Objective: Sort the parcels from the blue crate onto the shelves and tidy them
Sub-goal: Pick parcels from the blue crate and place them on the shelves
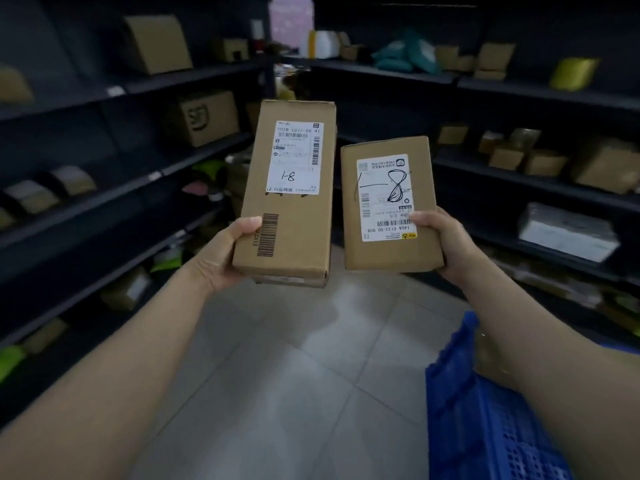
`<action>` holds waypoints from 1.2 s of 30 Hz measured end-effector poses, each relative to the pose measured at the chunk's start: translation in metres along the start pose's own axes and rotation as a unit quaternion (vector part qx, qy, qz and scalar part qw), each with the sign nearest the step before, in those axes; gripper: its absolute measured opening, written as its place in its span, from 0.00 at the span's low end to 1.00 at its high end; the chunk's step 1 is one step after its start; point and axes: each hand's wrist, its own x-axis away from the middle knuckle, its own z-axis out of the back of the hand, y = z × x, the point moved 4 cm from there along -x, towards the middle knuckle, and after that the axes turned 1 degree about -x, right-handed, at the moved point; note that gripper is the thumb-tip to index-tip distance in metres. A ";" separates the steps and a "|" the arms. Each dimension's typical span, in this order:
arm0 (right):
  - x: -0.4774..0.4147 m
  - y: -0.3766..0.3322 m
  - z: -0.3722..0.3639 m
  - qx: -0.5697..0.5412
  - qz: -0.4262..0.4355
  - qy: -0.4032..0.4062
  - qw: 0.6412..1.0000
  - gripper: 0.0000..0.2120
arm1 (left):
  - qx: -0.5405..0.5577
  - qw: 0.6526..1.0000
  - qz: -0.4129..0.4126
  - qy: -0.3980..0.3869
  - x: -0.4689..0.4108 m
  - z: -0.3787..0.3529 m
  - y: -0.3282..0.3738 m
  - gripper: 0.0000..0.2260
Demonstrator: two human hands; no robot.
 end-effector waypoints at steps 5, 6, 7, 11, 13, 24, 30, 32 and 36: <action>-0.032 0.016 -0.111 0.014 -0.006 -0.083 0.996 0.20 | 0.013 0.996 -0.045 0.070 0.046 0.088 0.035 0.26; -0.038 0.021 -0.132 0.020 -0.008 -0.100 0.995 0.23 | 0.007 0.995 -0.050 0.084 0.057 0.103 0.040 0.24; -0.043 0.025 -0.153 0.024 -0.011 -0.116 0.993 0.25 | 0.003 0.993 -0.055 0.102 0.068 0.117 0.045 0.22; -0.064 0.043 -0.226 0.032 -0.028 -0.167 0.985 0.26 | 0.007 0.980 -0.071 0.186 0.106 0.167 0.055 0.11; -0.075 0.053 -0.262 0.051 -0.039 -0.202 0.977 0.30 | 0.006 0.971 -0.078 0.227 0.123 0.190 0.057 0.12; -0.145 0.088 -0.404 0.092 -0.079 -0.352 0.928 0.11 | 0.030 0.909 -0.121 0.398 0.171 0.261 0.060 0.23; -0.173 0.102 -0.457 0.111 -0.090 -0.427 0.893 0.18 | 0.063 0.876 -0.135 0.459 0.174 0.270 0.050 0.19; -0.176 0.112 -0.471 0.115 -0.096 -0.441 0.885 0.16 | 0.065 0.868 -0.142 0.472 0.179 0.274 0.045 0.18; -0.175 0.129 -0.503 0.135 -0.110 -0.465 0.868 0.19 | 0.070 0.860 -0.145 0.485 0.194 0.288 0.040 0.31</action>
